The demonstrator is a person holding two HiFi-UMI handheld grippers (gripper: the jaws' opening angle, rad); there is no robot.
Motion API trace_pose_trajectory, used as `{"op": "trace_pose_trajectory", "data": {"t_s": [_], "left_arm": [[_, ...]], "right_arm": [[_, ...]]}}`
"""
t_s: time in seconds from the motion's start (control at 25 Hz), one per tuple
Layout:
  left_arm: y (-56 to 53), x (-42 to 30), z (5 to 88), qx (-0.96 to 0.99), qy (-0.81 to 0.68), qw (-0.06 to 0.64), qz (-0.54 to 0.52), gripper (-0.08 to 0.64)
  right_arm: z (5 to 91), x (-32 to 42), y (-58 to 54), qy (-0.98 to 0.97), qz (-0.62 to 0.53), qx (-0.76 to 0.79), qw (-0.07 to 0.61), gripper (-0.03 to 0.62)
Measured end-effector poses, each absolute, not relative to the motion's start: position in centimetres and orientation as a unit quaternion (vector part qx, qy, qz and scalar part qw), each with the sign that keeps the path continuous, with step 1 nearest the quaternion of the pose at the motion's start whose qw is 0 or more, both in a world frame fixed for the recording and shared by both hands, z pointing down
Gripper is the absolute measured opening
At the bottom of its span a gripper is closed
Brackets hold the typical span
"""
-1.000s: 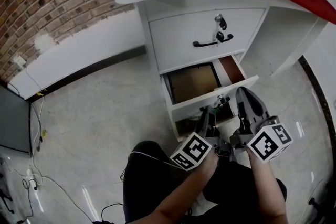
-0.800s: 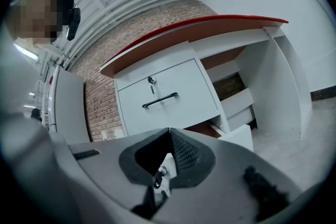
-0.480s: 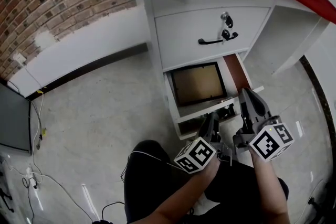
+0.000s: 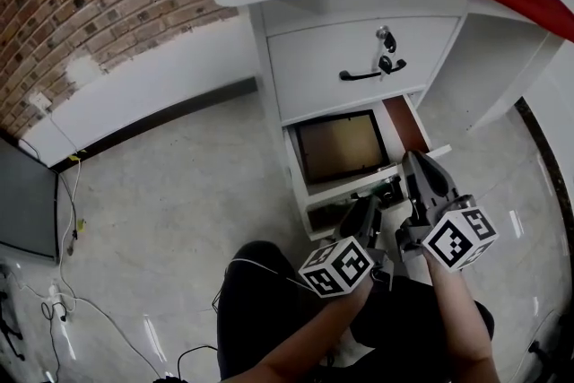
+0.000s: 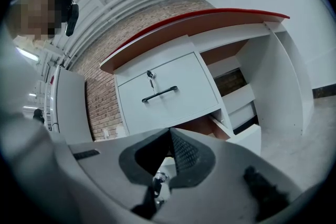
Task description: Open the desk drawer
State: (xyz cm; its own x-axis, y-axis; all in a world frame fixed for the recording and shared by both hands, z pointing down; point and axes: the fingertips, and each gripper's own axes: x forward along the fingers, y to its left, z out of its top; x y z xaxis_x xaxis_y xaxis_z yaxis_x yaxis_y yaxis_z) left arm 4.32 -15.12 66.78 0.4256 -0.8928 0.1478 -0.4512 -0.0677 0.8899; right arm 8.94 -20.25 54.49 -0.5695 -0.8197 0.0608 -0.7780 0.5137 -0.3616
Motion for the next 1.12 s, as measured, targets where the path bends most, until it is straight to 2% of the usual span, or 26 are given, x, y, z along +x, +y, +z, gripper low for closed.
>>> {"op": "trace_pose_trajectory", "data": {"t_s": [0.32,0.48,0.72,0.92,1.12], "left_arm": [[-12.5,4.8,64.8,0.722,-0.444,0.489,-0.205,0.117],[-11.6,5.7,62.2,0.756,-0.406,0.473,-0.2,0.067],[-12.2,6.0,57.2,0.819,-0.373,0.392,-0.19,0.014],[-13.5,5.5,52.8,0.862,-0.367,0.3,-0.18,0.011],[-14.4,5.1,51.0,0.876,-0.369,0.264,-0.167,0.011]], "right_arm": [[53.8,8.6,-21.1,0.871,-0.17,-0.456,0.068,0.014],[52.9,9.7,-21.3,0.866,-0.162,-0.465,0.079,0.014],[51.8,11.4,-21.4,0.858,-0.158,-0.48,0.092,0.014],[50.9,11.3,-21.5,0.865,-0.147,-0.47,0.097,0.014],[50.9,10.4,-21.6,0.876,-0.141,-0.453,0.089,0.014]]}}
